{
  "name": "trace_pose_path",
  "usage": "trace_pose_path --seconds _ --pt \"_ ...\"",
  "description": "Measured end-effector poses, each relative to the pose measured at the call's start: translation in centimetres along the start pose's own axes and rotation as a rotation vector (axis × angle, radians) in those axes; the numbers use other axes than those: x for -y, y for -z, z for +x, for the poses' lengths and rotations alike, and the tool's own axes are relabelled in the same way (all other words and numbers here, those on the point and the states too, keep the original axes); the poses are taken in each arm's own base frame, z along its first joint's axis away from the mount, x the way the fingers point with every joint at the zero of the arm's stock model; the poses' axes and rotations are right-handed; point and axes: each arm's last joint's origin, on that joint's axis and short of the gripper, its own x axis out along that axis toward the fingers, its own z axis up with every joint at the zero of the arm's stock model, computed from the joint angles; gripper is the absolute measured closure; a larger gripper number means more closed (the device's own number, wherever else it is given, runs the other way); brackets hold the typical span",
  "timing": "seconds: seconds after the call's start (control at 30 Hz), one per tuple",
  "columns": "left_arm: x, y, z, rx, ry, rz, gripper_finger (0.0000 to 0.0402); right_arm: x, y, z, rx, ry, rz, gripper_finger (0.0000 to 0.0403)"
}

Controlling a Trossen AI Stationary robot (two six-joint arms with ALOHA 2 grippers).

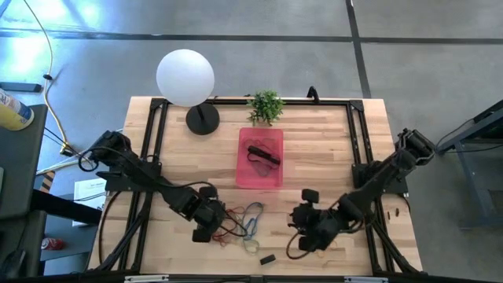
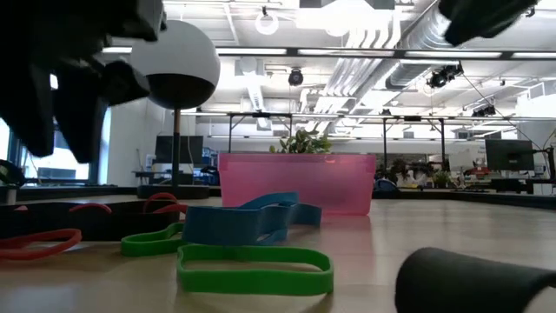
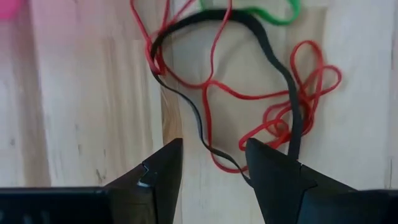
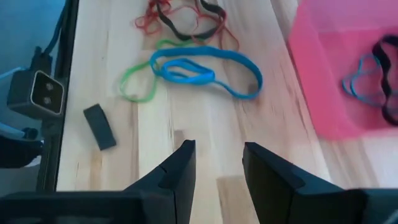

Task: Pick and place rubber bands into bin
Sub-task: Put the black rubber band into the red bin

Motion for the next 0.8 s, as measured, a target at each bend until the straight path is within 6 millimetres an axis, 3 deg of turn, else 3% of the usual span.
trace_pose_path --seconds 0.53,0.67,0.8 --pt "0.3 0.1 3.0 -0.07 -0.033 -0.031 0.0239 -0.7 0.7 -0.6 0.03 0.018 0.068 0.0279" --pt "0.2 0.1 3.0 -0.053 -0.061 -0.029 0.028 -0.7 0.7 -0.6 0.026 0.021 0.065 0.0279" --pt "0.2 0.0 2.9 -0.043 -0.076 -0.016 0.0356 -0.6 0.7 -0.6 0.025 0.021 0.07 0.0279"
